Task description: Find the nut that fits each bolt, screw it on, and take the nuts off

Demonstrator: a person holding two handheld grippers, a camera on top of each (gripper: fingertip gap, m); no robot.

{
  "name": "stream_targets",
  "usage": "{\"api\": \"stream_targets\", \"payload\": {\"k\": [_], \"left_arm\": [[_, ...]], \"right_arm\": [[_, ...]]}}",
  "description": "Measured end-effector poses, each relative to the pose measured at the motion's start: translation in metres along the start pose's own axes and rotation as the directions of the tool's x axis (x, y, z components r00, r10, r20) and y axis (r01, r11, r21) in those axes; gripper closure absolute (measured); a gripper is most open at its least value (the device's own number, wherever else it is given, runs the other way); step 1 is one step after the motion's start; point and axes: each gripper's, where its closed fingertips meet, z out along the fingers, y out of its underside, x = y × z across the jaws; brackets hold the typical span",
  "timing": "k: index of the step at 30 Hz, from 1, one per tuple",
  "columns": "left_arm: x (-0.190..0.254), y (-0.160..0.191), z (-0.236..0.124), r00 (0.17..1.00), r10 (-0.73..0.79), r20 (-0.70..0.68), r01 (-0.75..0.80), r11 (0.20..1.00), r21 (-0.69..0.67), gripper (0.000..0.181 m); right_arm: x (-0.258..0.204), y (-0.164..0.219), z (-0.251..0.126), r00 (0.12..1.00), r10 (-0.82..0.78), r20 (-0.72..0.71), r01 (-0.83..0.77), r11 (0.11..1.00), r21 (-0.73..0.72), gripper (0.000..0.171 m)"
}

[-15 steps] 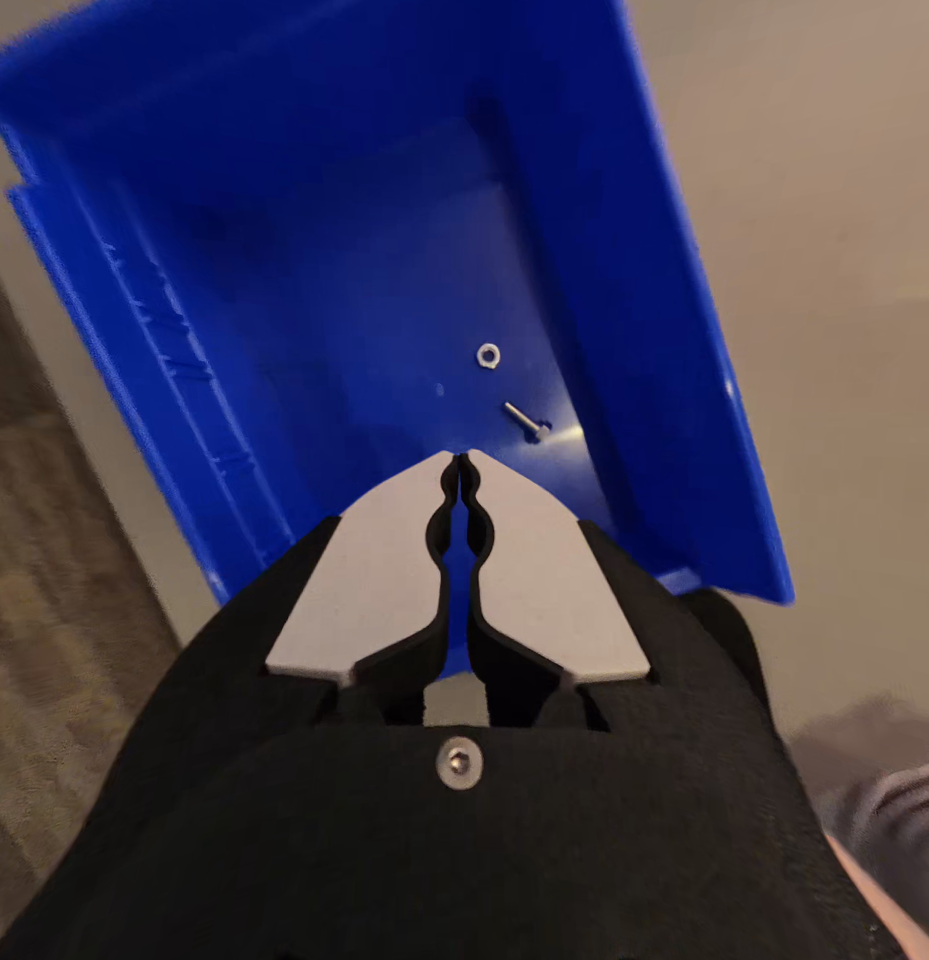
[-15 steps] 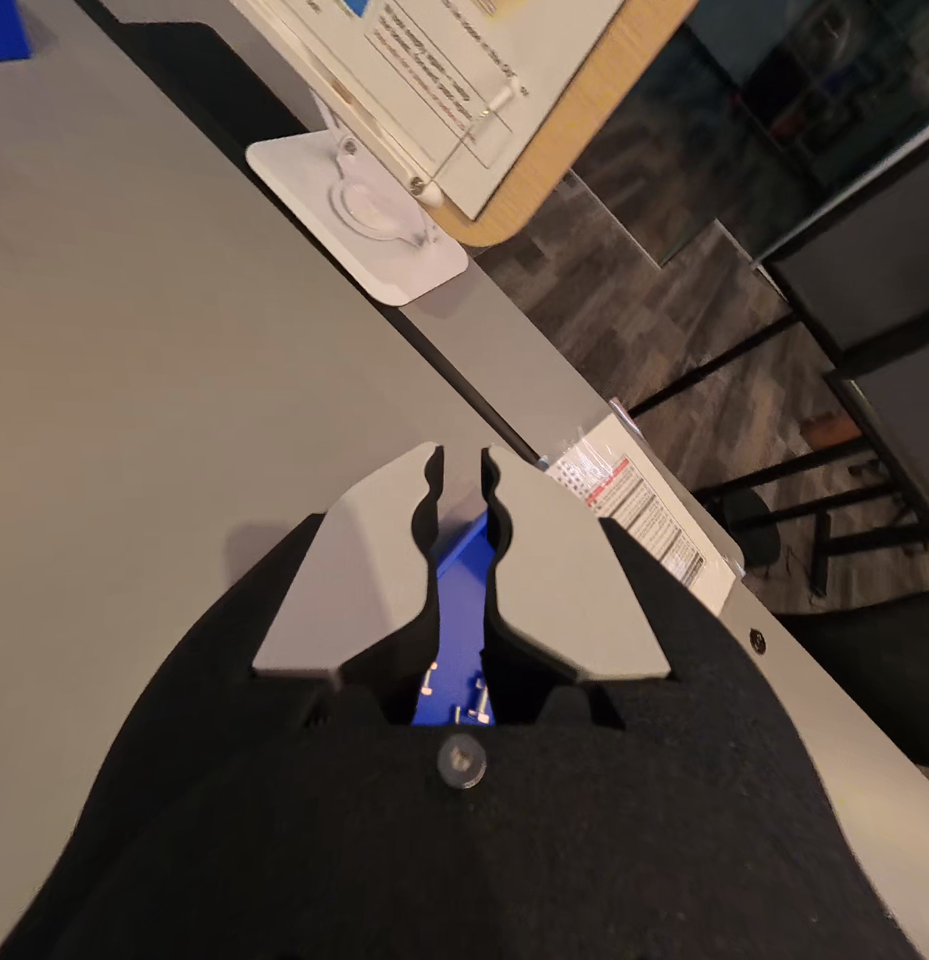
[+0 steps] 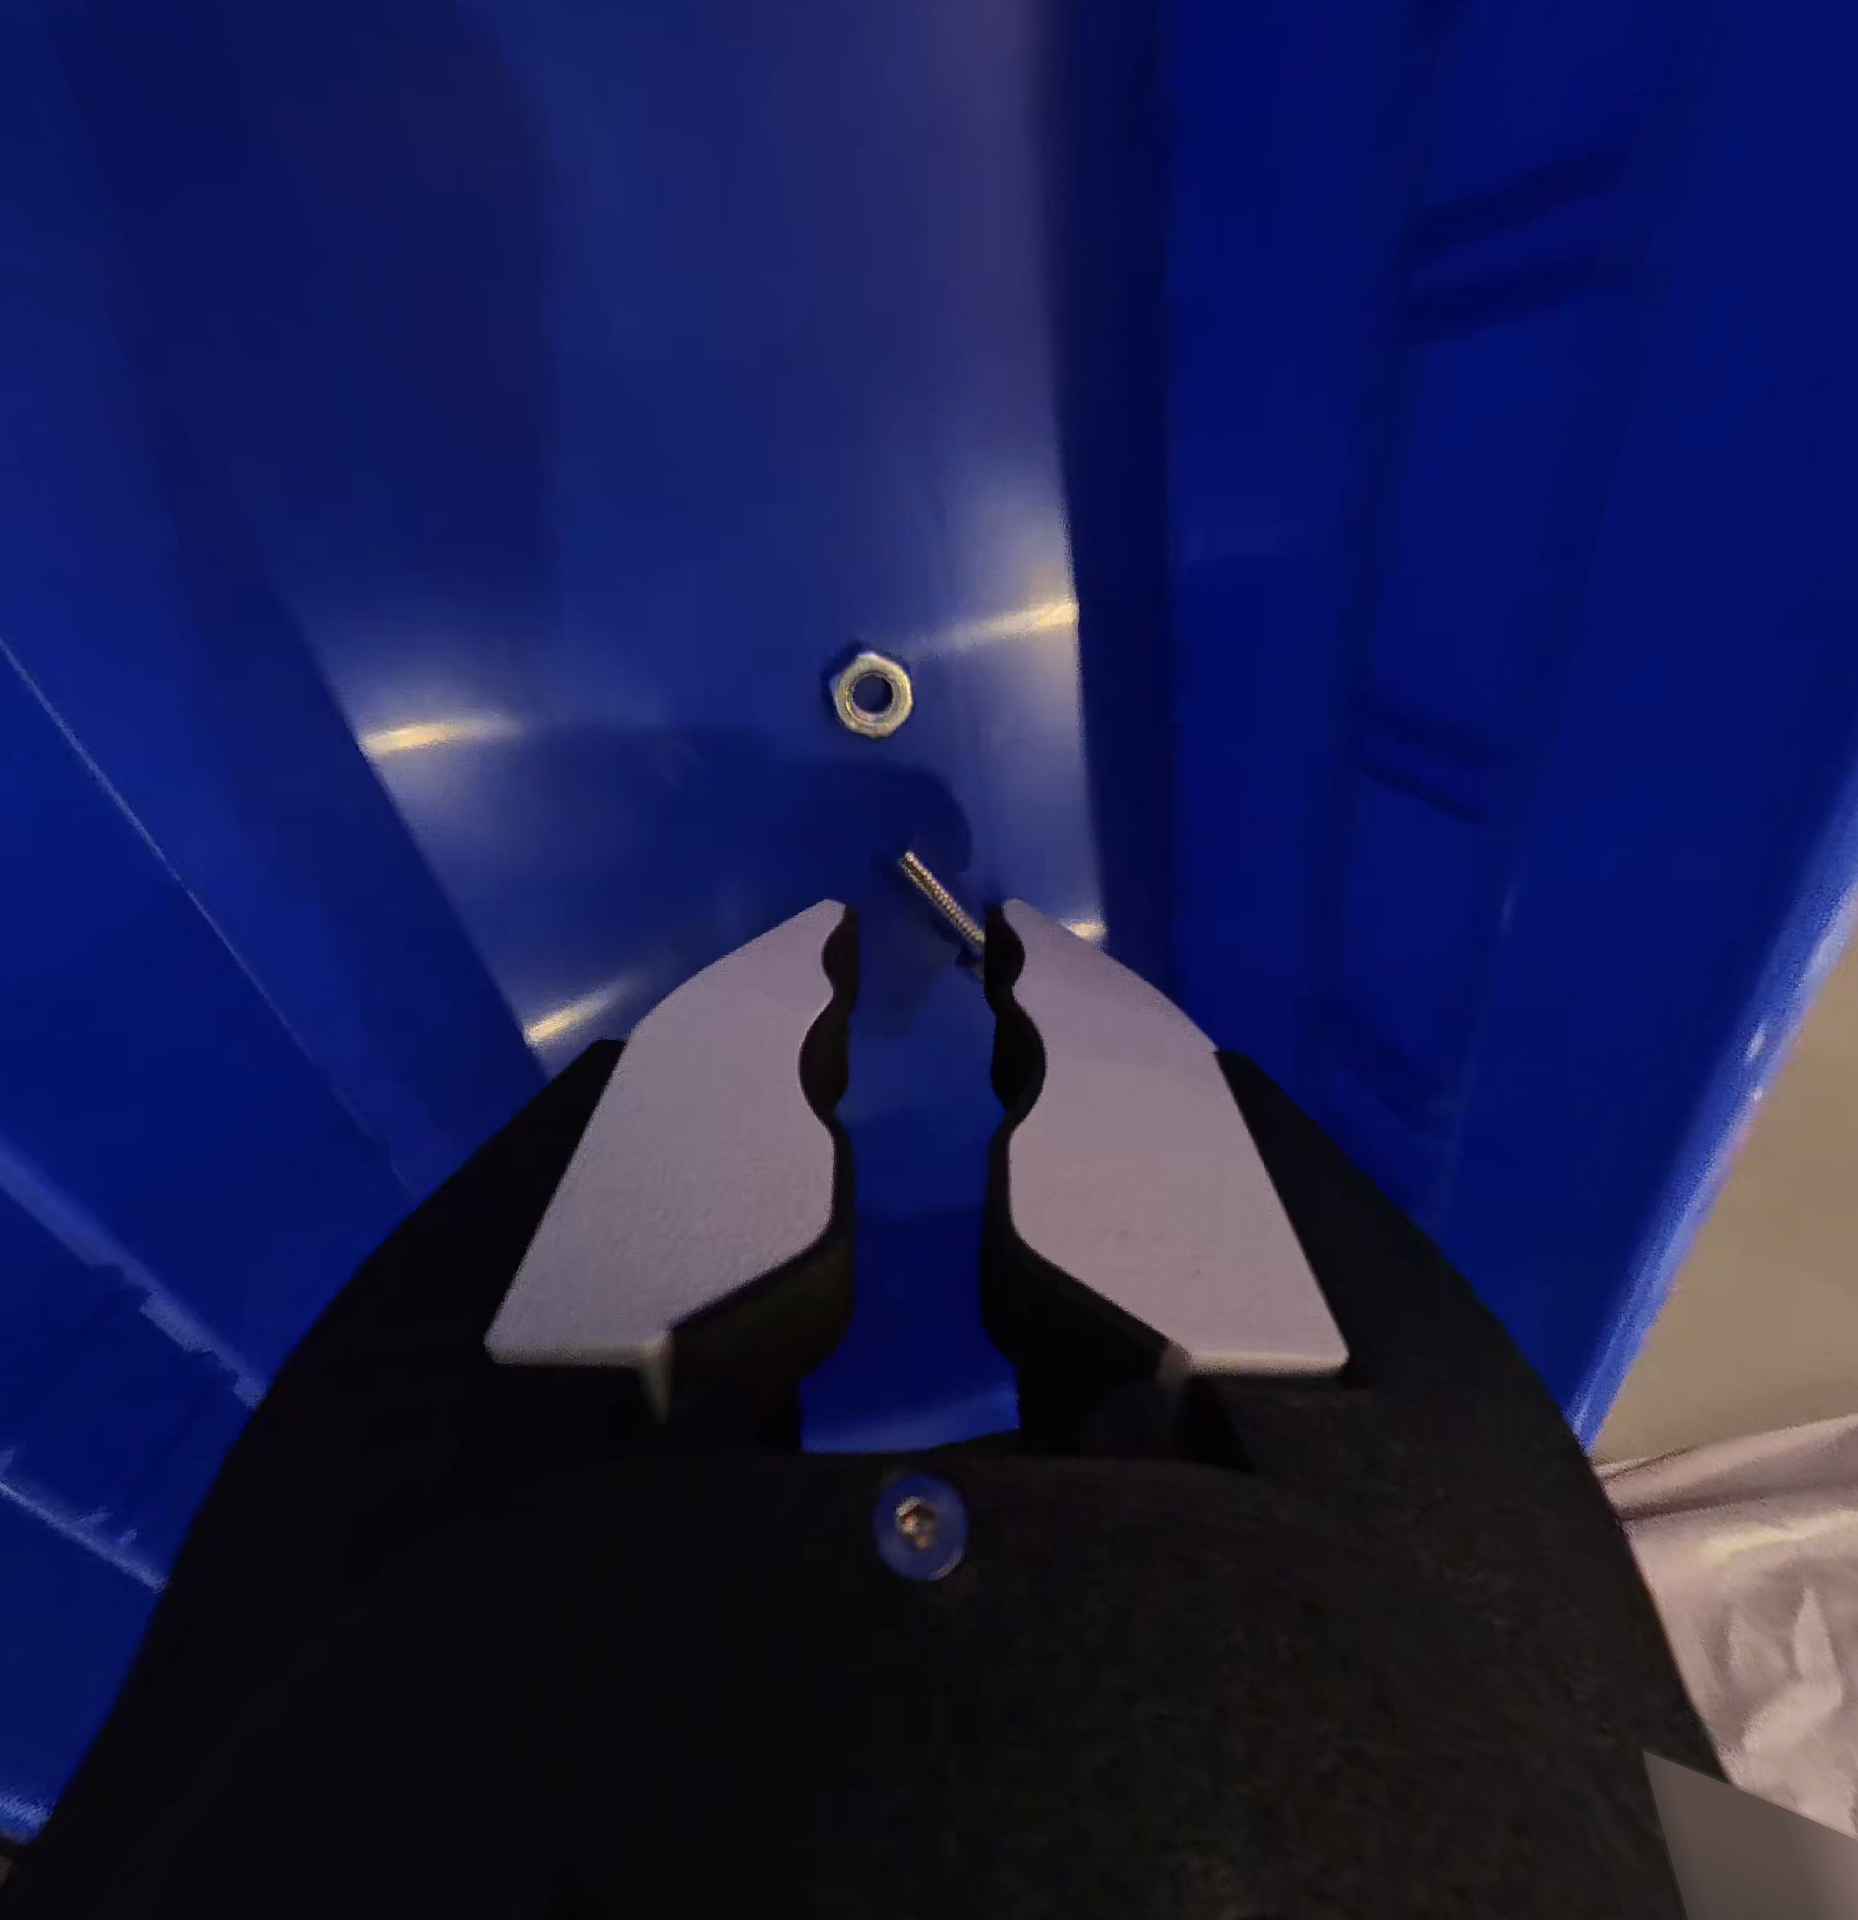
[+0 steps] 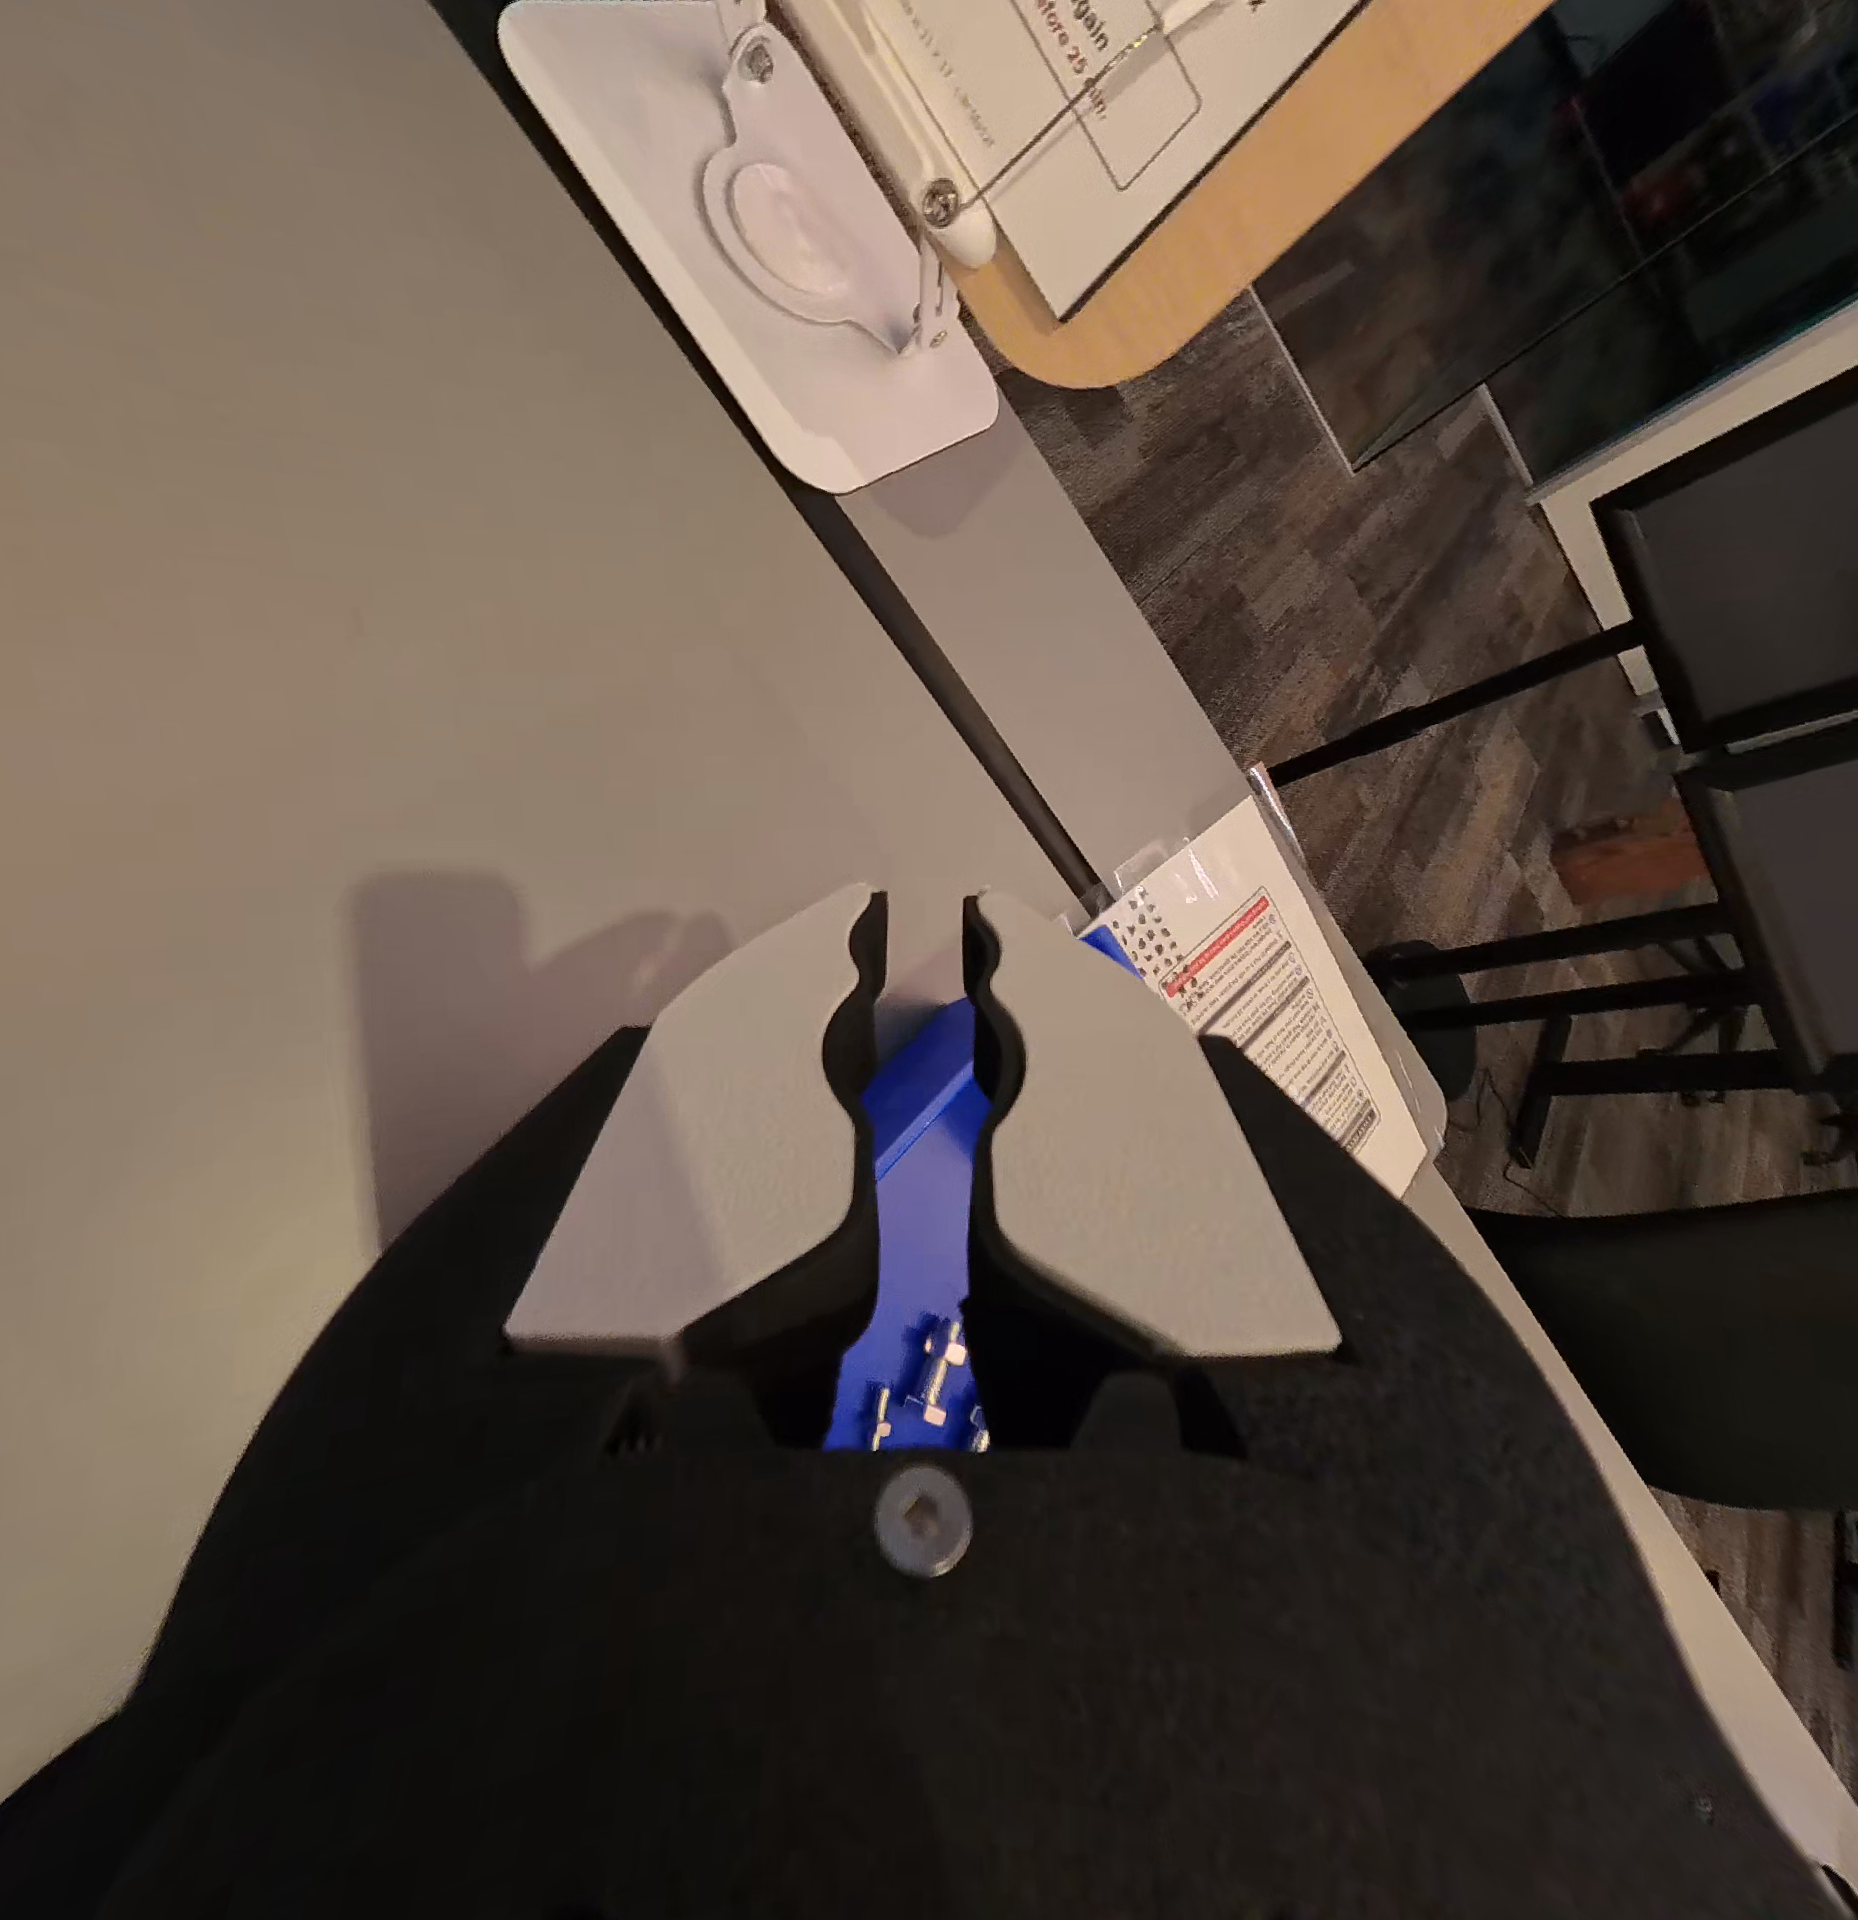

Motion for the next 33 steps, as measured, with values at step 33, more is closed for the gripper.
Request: {"api": "stream_targets", "payload": {"k": [33], "left_arm": [[0.010, -0.020, -0.084, 0.982, 0.126, -0.138, -0.066, 0.924, 0.377, 0.174]], "right_arm": [[-0.010, -0.002, 0.002, 0.996, -0.079, 0.035, 0.079, 0.997, 0.001, 0.161]]}}
